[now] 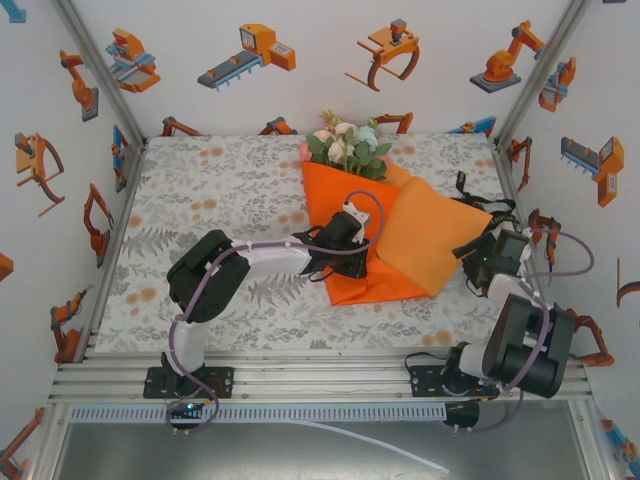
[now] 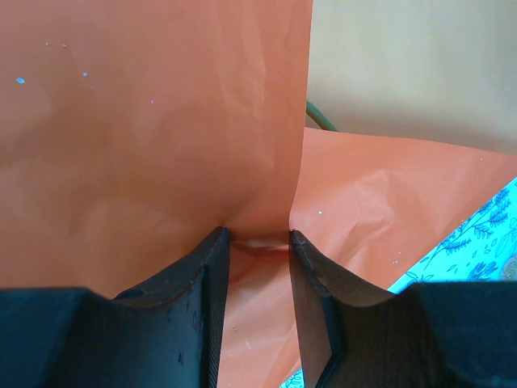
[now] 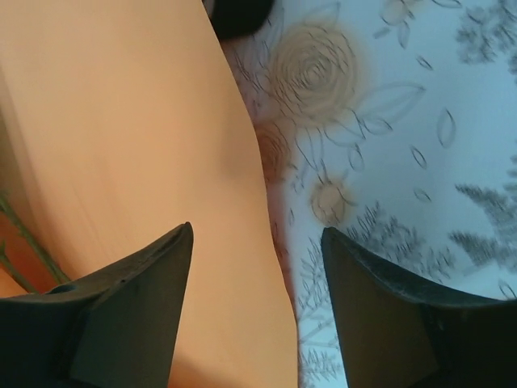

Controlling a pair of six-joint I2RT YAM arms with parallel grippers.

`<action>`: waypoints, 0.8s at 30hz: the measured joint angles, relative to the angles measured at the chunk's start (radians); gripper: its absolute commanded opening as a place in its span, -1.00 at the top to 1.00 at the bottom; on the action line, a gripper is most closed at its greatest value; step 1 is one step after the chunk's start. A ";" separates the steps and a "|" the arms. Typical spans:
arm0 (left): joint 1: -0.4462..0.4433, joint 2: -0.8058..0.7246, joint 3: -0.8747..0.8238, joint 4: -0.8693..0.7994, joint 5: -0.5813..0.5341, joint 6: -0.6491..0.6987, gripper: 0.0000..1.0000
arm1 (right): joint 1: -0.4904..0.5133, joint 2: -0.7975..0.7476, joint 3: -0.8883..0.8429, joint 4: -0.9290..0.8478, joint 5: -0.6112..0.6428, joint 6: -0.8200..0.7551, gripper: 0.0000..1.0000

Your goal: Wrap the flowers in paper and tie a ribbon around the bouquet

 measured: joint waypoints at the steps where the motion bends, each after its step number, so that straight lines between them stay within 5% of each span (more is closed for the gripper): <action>1: -0.001 0.000 0.001 0.000 0.000 0.000 0.25 | 0.000 0.026 0.011 0.013 -0.013 -0.003 -0.02; 4: -0.002 0.000 0.001 0.000 -0.003 0.003 0.25 | -0.001 0.096 0.045 0.051 -0.053 -0.004 0.17; 9: -0.003 0.000 0.001 0.000 -0.008 0.003 0.25 | -0.001 0.155 0.069 0.062 -0.091 -0.008 1.00; 16: -0.003 0.000 0.010 -0.011 -0.011 0.004 0.24 | 0.052 -0.046 0.100 -0.063 -0.121 -0.005 1.00; 24: -0.005 0.010 0.040 -0.038 -0.038 0.033 0.24 | 0.341 -0.264 0.265 -0.241 -0.024 0.074 1.00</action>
